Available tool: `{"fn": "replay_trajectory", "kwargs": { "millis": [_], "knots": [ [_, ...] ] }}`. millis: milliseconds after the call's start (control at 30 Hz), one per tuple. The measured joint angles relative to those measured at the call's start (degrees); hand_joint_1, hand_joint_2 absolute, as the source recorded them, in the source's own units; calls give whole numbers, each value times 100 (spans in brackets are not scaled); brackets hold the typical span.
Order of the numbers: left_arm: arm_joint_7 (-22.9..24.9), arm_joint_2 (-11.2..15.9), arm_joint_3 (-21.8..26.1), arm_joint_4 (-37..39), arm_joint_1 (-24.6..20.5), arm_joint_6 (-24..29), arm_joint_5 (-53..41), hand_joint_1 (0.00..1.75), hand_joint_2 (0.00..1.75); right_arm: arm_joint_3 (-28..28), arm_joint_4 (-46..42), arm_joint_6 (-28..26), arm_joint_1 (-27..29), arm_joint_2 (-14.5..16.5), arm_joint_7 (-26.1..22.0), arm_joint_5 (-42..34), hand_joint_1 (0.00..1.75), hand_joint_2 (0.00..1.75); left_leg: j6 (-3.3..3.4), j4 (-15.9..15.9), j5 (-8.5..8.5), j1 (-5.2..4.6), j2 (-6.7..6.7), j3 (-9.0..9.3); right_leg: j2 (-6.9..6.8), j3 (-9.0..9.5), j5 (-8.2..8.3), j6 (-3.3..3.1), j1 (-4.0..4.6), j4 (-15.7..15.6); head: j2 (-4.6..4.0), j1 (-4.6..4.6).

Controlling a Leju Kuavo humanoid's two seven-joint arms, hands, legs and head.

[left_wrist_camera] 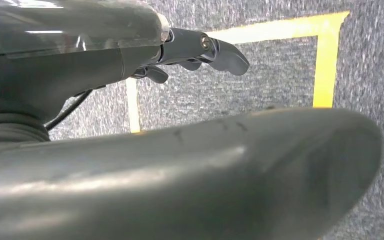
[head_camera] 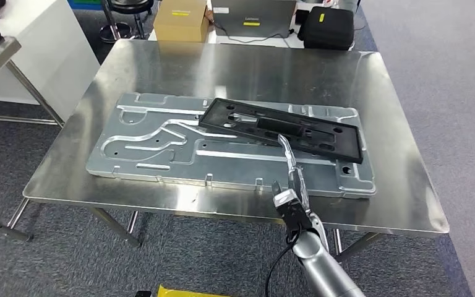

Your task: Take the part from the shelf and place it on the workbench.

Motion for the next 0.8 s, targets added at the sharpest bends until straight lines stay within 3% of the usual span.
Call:
{"fn": "replay_trajectory", "kwargs": {
  "millis": [100,133,200,267,300,333,433,467,500,600,633,667,733,767,800],
  "knots": [
    [10,-1,1,1,9,-13,-28,0,0,63,-280,-62,326,-16,9,51,0,0,-102,14,10,13,-8,-39,-17,-54,134,-90,5,-32,0,1],
    [21,-2,1,1,12,-16,-34,0,0,79,-349,-73,401,-16,14,60,0,0,-136,127,-129,21,-12,-94,-27,-101,196,-133,-12,-51,0,-10],
    [45,-3,1,1,8,-20,-47,0,0,96,-463,-98,514,-15,22,68,0,0,-191,676,-658,53,-13,-277,-44,-233,320,-189,-30,-67,0,-40],
    [60,-3,1,1,4,-26,-68,0,0,95,-556,-114,647,-17,39,73,0,0,-224,1338,-1122,73,-12,-387,-53,-373,421,-195,-20,-58,0,-57],
    [65,-3,1,1,2,-30,-77,0,0,94,-598,-108,714,-19,57,74,0,0,-231,1469,-1211,76,-12,-330,-59,-449,474,-189,-17,-49,0,-57],
    [69,-3,1,1,-1,-33,-83,0,0,91,-644,-91,773,-19,75,74,0,0,-231,1380,-1195,76,-11,-162,-62,-529,526,-181,-16,-35,0,-57],
    [75,-3,1,1,-40,-37,-86,0,0,43,-797,1,882,-14,120,91,0,0,-184,285,-935,63,-12,690,-62,-720,669,-127,-12,21,0,-57],
    [76,-3,1,1,-60,-37,-86,0,0,13,-843,30,906,-11,129,103,0,0,-149,27,-885,48,-16,851,-65,-754,717,-96,-9,29,0,-53],
    [77,-3,0,1,-74,-37,-86,0,0,-16,-875,56,929,-4,142,114,0,0,-107,-95,-859,30,-21,907,-69,-772,767,-61,-10,26,0,-50],
    [83,-8,1,3,-65,-37,-91,0,0,-90,-906,101,1000,13,205,115,0,0,14,-118,-690,15,-14,826,-59,-804,877,42,-27,-22,0,-43],
    [87,-10,1,3,-64,-37,-93,0,0,-126,-906,110,1025,16,234,97,0,0,55,-132,-616,24,-3,781,-48,-850,770,71,-34,44,0,-40],
    [92,-12,1,4,-66,-37,-95,0,0,-172,-903,131,1046,17,268,64,0,0,93,-146,-536,35,10,720,-36,-931,546,96,-41,227,0,-39],
    [96,-11,1,3,-72,-37,-94,0,0,-269,-879,201,1073,20,361,-34,0,0,137,-146,-400,29,21,557,-26,-1133,-74,134,-61,916,0,-37],
    [96,-10,1,3,-70,-37,-92,0,0,-320,-850,246,1084,21,405,-89,0,0,139,-142,-333,23,22,467,-26,-1199,-281,147,-67,1285,0,-38],
    [96,-10,1,3,-66,-37,-90,0,0,-369,-809,283,1098,25,446,-136,0,0,134,-138,-268,18,22,375,-25,-1200,-353,155,-72,1537,0,-38]
  ]
}}
